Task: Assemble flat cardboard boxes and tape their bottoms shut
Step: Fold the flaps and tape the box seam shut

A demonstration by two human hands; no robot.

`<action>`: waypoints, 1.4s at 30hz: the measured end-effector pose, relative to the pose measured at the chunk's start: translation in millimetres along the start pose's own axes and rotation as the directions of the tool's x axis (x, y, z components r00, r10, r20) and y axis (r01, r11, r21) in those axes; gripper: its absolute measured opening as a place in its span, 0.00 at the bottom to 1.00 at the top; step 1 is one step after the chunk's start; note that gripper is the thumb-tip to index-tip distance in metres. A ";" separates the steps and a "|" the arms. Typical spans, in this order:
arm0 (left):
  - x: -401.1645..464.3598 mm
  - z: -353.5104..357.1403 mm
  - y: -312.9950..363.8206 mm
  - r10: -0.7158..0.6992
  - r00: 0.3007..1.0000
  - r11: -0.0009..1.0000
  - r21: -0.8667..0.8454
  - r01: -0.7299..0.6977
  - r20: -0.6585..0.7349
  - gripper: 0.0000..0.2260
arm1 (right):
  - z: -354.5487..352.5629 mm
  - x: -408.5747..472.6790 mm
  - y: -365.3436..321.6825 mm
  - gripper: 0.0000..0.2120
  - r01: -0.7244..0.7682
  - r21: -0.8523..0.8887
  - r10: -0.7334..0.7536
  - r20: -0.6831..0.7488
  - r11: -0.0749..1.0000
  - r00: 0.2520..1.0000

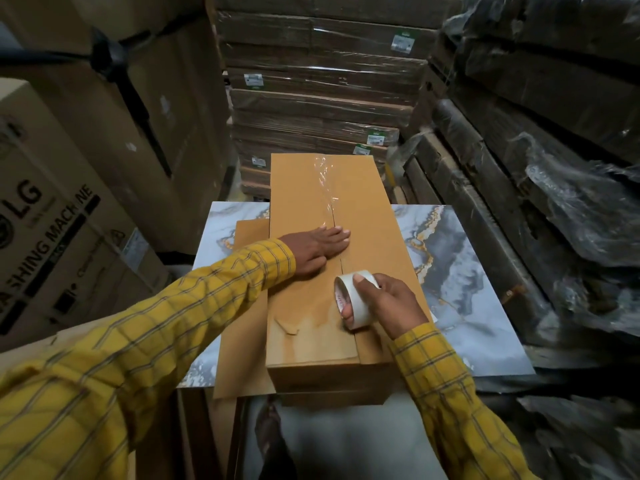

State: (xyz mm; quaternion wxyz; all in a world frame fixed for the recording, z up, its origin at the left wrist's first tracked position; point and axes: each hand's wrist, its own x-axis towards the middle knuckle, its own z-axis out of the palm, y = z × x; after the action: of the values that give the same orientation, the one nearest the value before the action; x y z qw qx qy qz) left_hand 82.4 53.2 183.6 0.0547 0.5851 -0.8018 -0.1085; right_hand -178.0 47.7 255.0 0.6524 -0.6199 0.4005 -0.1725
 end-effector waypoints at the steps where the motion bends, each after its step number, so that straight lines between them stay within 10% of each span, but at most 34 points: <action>1: -2.5 3.0 6.9 0.031 0.999 1.000 0.002 -0.031 -0.017 0.29 | 1.3 -3.7 0.4 0.16 0.021 0.020 -0.021 0.005 1.000 1.000; 21: -28.5 31.4 56.4 0.114 0.992 0.993 -0.030 -0.116 -0.060 0.32 | -6.7 -71.2 29.6 0.11 0.000 0.102 -0.009 0.090 0.995 0.996; 32: -28.4 27.0 60.3 0.085 0.995 0.996 -0.018 -0.085 -0.044 0.29 | -6.5 -96.2 69.4 0.23 -0.293 0.043 0.284 0.141 0.955 0.948; 42: -26.3 28.6 54.7 0.140 0.989 0.990 0.020 -0.139 -0.051 0.31 | 12.7 -93.1 122.7 0.17 -0.174 -0.006 0.174 0.006 0.985 0.985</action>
State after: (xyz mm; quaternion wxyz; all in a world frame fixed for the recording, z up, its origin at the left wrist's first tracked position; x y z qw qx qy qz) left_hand 33.8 97.3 169.9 0.0780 0.5305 -0.8401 -0.0824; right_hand -259.6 144.5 166.4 0.6646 -0.5847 0.4515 -0.1120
